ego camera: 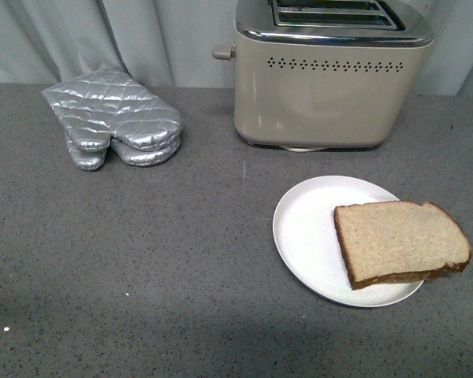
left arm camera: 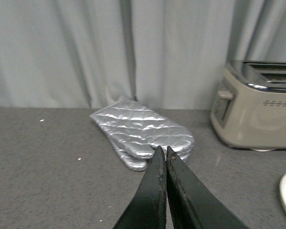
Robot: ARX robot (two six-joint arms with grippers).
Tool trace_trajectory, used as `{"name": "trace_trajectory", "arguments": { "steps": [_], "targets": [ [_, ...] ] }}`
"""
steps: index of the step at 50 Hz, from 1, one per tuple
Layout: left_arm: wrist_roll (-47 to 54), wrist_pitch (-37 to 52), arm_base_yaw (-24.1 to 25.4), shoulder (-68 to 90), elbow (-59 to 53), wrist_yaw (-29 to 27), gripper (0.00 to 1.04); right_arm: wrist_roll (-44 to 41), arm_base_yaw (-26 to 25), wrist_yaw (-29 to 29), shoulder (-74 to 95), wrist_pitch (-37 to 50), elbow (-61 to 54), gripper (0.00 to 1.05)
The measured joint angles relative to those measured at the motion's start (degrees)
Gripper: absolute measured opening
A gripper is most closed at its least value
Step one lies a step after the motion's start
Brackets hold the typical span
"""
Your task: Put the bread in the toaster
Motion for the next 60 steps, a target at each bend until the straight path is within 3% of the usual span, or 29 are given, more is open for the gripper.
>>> {"name": "trace_trajectory", "arguments": {
  "steps": [2, 8, 36, 60],
  "targets": [
    [0.0, -1.9, 2.3, -2.2, 0.0, 2.9, 0.04, 0.0, 0.0, 0.0, 0.0, 0.0, 0.0, 0.95],
    [0.0, -6.3, 4.5, -7.2, 0.0, 3.5, 0.04, 0.0, 0.0, 0.0, 0.0, 0.0, 0.0, 0.95],
    [0.0, -22.9, 4.6, -24.8, -0.1, 3.8, 0.04, 0.0, 0.0, 0.0, 0.0, 0.0, 0.0, 0.95],
    [0.0, -30.4, 4.6, -32.3, -0.1, 3.8, 0.04, 0.0, 0.0, 0.0, 0.0, 0.0, 0.0, 0.95]
  ]
}}
